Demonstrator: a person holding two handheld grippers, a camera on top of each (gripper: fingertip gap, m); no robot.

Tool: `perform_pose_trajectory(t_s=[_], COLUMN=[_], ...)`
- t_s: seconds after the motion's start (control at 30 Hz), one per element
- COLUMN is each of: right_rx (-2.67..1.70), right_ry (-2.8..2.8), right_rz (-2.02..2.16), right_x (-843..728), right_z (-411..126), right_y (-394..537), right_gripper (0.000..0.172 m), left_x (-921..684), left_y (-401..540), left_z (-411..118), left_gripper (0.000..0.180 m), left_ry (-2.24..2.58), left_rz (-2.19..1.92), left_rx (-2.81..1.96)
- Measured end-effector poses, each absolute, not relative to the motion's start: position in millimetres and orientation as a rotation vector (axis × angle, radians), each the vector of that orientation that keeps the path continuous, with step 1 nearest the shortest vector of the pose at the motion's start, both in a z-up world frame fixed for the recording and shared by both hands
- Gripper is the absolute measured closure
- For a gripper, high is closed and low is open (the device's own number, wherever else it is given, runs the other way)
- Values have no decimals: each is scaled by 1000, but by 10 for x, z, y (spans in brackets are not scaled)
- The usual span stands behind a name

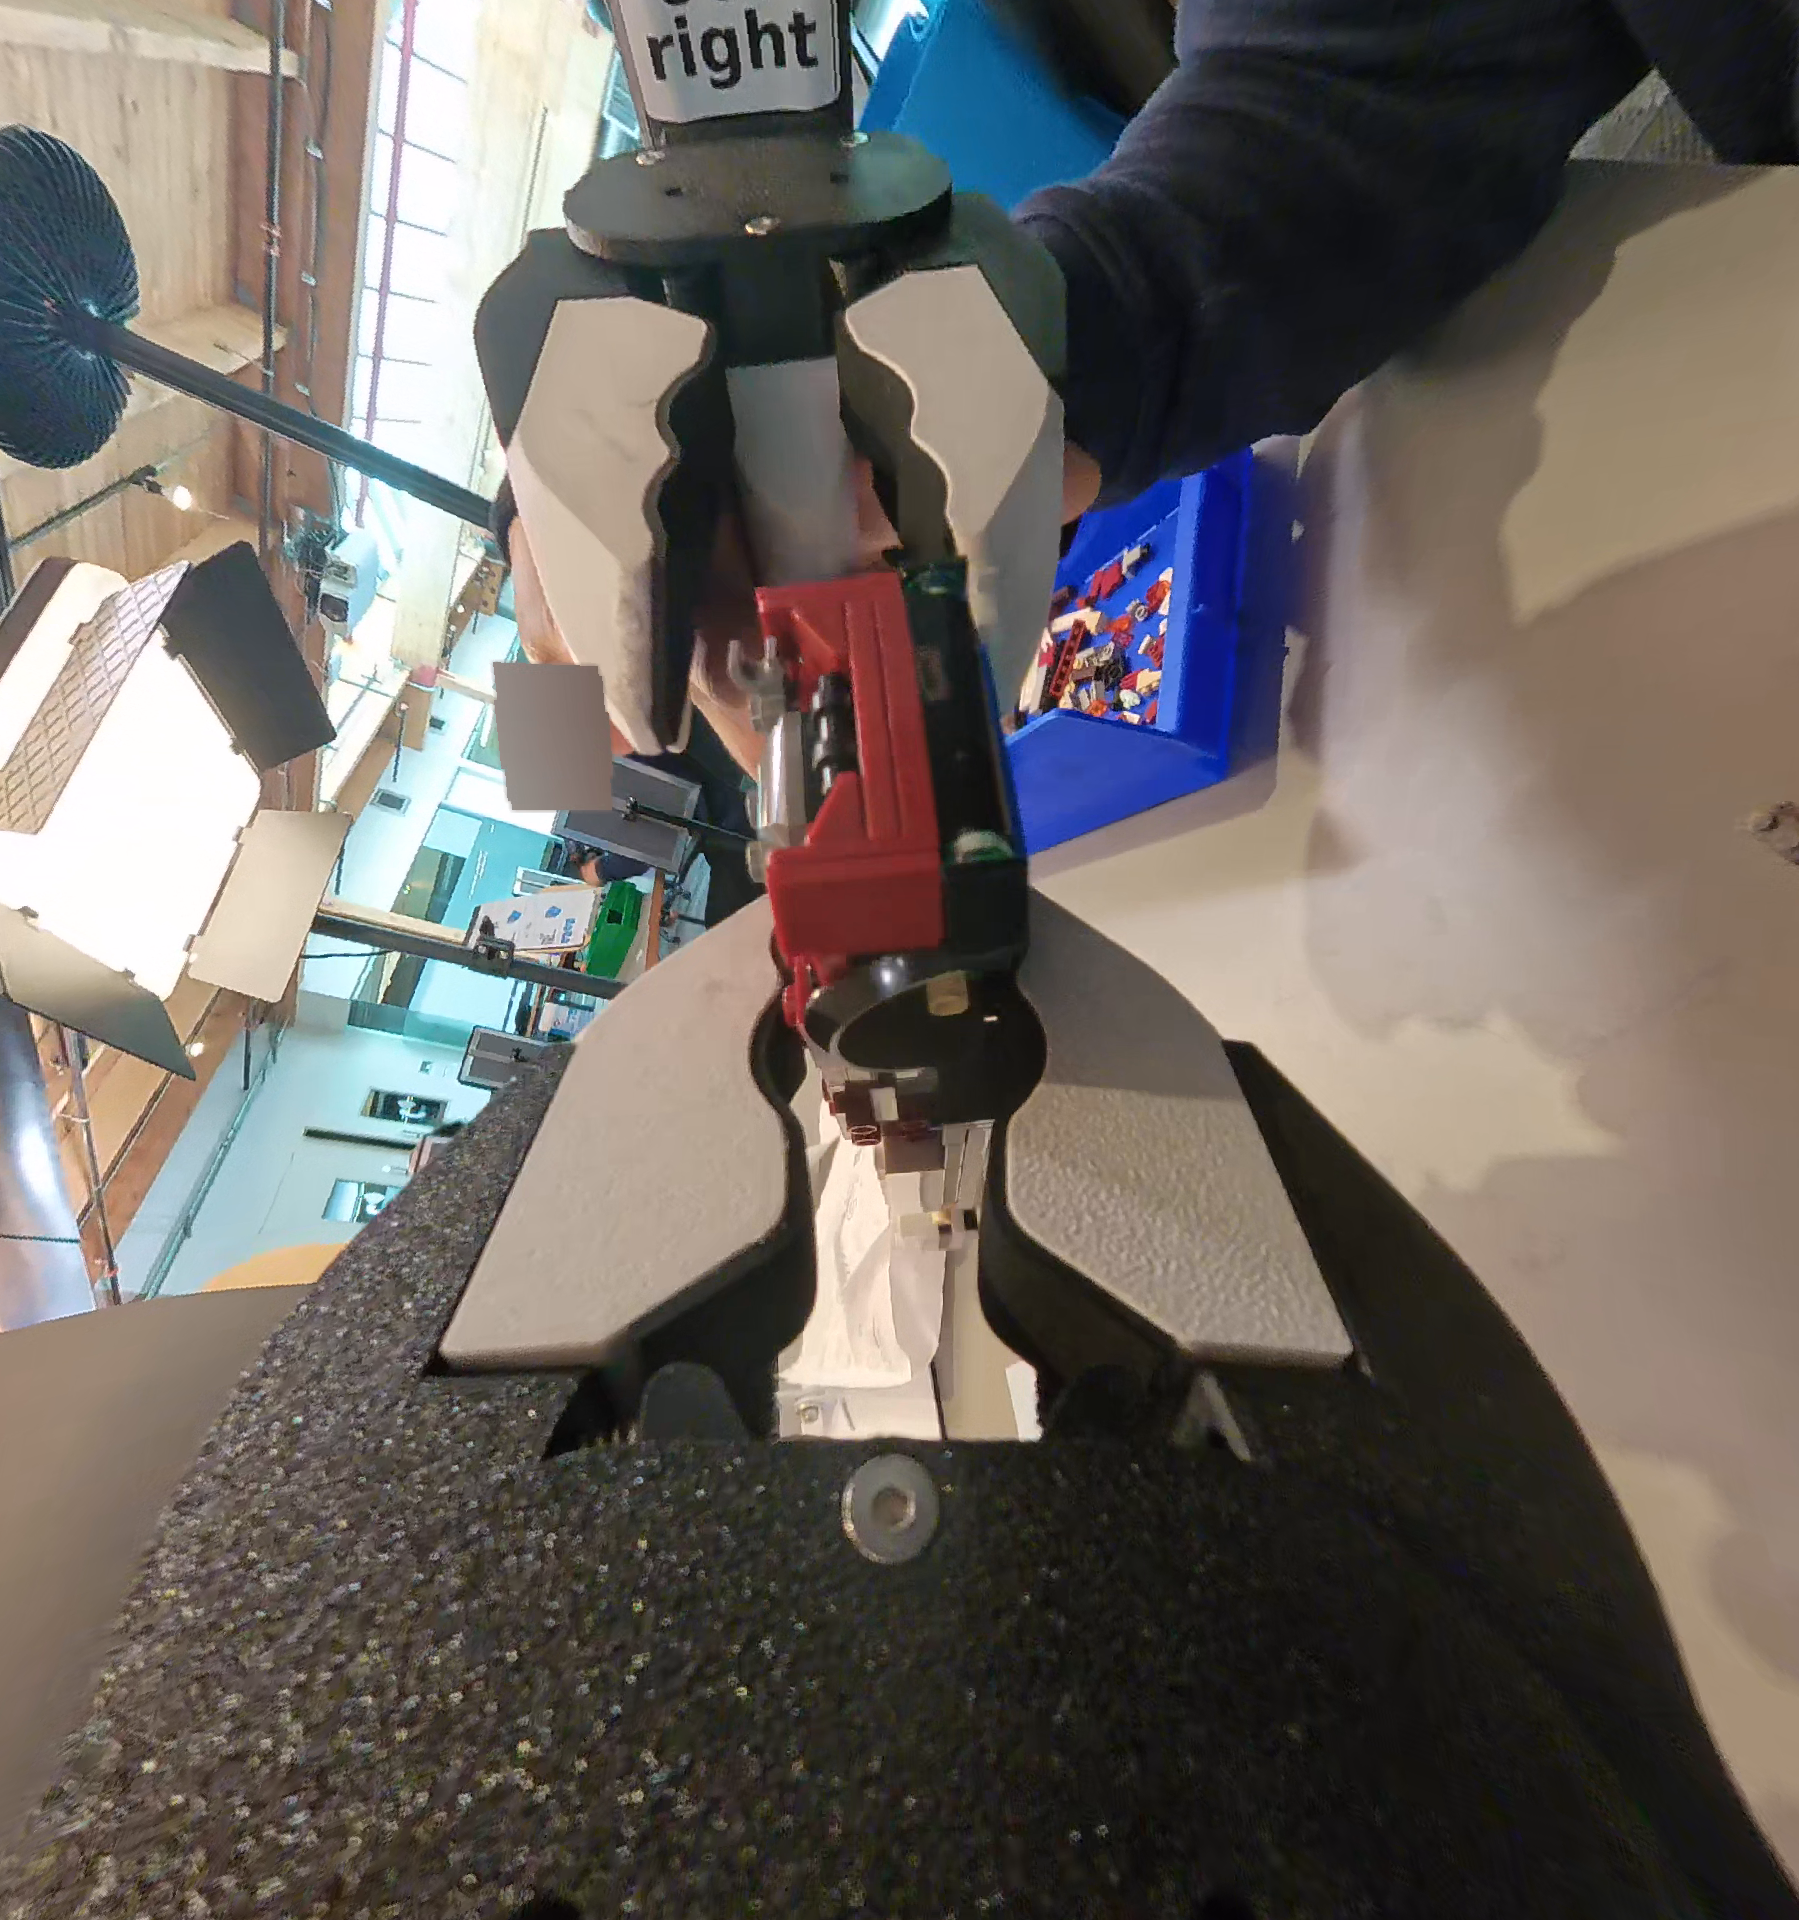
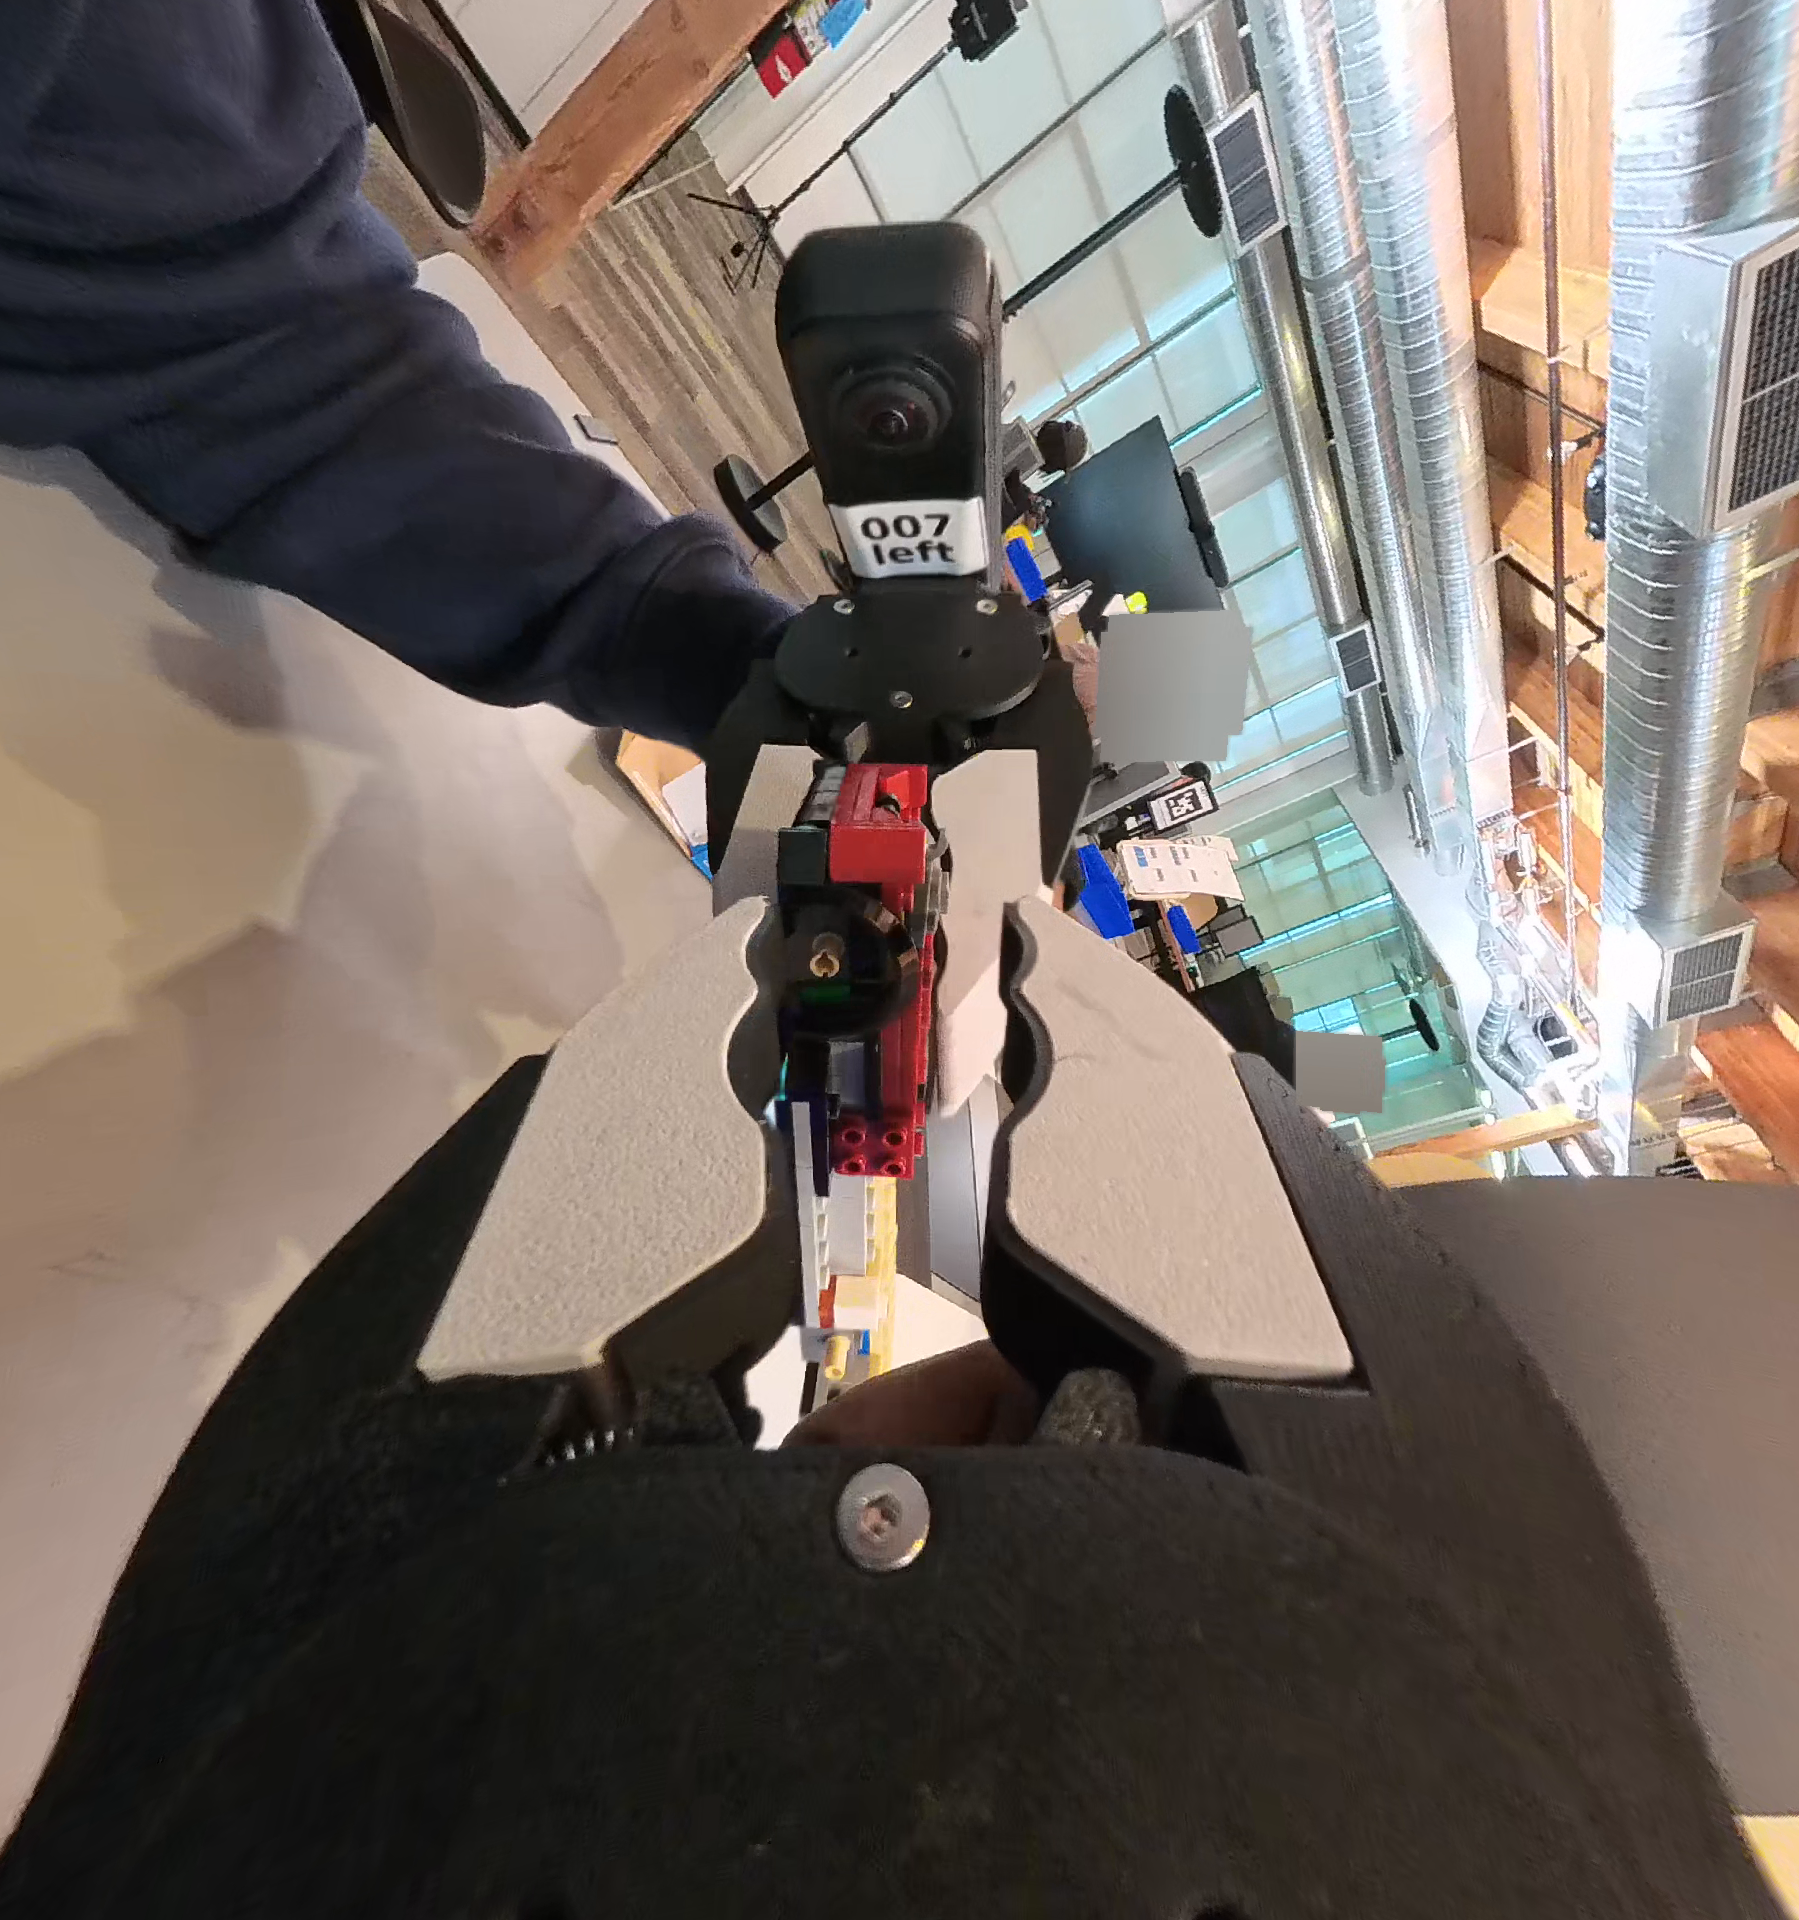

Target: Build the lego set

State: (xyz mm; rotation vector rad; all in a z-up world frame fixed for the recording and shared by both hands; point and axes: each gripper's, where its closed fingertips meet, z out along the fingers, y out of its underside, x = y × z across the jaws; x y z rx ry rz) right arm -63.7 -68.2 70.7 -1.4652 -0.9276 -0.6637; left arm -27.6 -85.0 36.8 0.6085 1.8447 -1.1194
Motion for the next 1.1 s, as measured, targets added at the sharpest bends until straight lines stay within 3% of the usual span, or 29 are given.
perform_pose_trajectory(t_s=[0.33,0.77,1.1], right_rx=[-1485,-1423,-1425], right_ry=[-919,-843,-881], right_rz=[-686,-717,-675], right_x=[-636,-656,-770], right_z=[686,861,798], right_y=[-639,-629,-603], right_gripper=[122,124,125], left_x=[-320,-419,-441], left_y=[-814,-695,-779], left_z=[526,744,587], left_gripper=[147,147,147], left_ry=[1759,1674,1762], left_rz=[-1256,-1414,-1365], left_rx=[592,580,630])
